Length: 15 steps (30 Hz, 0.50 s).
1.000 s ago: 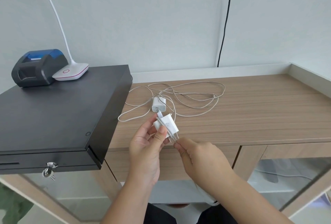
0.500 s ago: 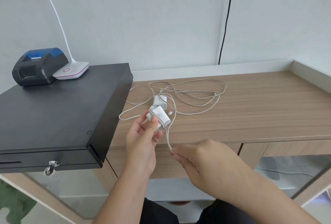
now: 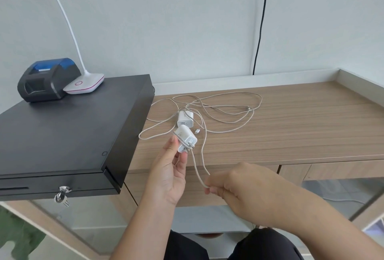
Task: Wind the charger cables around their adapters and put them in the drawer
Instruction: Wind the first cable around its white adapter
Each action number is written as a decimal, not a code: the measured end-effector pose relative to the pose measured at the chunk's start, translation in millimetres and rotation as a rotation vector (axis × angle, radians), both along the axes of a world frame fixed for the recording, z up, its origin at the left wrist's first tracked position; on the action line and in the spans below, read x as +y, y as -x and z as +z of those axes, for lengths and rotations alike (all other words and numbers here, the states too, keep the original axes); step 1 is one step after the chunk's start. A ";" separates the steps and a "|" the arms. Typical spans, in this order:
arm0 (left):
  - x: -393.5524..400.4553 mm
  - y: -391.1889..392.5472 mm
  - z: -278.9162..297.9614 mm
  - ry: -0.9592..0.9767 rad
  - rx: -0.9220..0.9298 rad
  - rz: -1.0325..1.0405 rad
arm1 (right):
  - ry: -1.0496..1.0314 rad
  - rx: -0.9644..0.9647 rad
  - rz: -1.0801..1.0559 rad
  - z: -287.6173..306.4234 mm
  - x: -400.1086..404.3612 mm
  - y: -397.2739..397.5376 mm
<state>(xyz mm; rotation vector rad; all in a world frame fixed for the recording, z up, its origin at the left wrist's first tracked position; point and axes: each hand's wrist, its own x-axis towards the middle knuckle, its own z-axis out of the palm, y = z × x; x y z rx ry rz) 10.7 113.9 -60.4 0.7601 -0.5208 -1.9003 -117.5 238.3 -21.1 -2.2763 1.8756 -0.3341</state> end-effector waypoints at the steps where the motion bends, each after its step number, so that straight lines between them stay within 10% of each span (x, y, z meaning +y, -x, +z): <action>1: 1.4 -0.1 -0.1 0.016 -0.011 0.003 | -0.004 -0.008 0.018 2.4 -1.2 0.7; 15: 27.7 4.6 -3.3 0.625 -0.571 0.024 | 0.438 -0.046 0.061 32.9 -37.1 41.3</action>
